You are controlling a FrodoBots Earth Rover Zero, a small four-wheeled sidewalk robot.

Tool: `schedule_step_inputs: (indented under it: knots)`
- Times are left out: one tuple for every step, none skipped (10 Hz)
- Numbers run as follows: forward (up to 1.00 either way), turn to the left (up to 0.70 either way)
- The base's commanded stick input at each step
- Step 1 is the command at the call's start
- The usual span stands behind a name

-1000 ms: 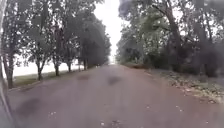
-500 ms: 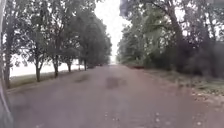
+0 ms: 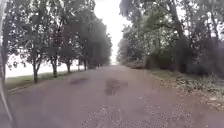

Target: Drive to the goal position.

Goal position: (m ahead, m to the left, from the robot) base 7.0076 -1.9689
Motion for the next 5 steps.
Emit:
schedule_step_inputs:
  knots:
    - [0.70,0.00]
    - [0.70,0.00]
    - [0.70,0.00]
    - [0.70,0.00]
    - [0.70,0.00]
